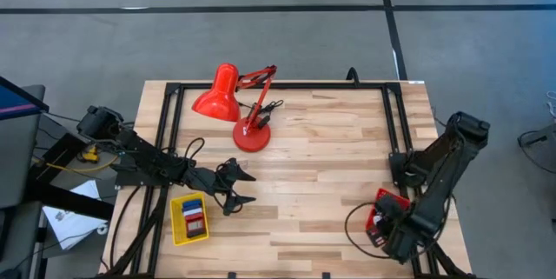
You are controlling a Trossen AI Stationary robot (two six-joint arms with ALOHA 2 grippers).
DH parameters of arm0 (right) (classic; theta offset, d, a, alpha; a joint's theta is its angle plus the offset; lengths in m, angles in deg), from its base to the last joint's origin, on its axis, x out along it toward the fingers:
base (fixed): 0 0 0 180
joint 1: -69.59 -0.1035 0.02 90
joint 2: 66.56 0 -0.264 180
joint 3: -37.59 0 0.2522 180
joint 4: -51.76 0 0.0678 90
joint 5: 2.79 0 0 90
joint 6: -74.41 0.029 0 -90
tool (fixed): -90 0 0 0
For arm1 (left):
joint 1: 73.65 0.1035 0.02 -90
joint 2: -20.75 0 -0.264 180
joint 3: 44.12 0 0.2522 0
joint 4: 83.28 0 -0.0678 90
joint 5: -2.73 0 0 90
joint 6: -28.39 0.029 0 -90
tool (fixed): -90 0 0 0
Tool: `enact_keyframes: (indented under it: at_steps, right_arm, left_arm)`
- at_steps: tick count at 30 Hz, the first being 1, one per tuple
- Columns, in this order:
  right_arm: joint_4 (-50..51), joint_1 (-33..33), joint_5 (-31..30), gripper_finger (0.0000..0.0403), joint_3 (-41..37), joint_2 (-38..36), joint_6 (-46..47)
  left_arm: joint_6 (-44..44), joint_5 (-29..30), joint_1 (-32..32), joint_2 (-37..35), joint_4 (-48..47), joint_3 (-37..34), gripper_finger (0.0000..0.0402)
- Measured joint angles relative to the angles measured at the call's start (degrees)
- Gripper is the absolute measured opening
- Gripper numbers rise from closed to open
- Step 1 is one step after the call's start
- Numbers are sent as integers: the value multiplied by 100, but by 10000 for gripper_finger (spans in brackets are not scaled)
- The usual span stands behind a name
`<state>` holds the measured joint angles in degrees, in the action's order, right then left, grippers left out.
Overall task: Pick & Place Office items
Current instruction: Put the light blue charger adapter into the red bin
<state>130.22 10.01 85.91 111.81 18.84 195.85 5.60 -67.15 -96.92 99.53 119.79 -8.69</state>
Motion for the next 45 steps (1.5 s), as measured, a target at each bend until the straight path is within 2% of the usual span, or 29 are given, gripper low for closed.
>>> enact_keyframes:
  at_steps: [7,21,29,41,45]
  right_arm:
    - [-405,467,525,118,4,194,-838]
    - [-374,656,892,118,4,216,-898]
    - [-527,769,1357,118,7,642,-1330]
    - [-325,896,1221,118,7,814,-1647]
    - [-528,910,1238,118,7,814,-1710]
  left_arm:
    - [0,0,0,0,-1,0,329]
    - [2,-1,0,0,-224,0,329]
    - [46,-2,0,0,-255,0,329]
    - [195,-1,0,0,-254,0,329]
    - [195,0,0,0,-255,0,329]
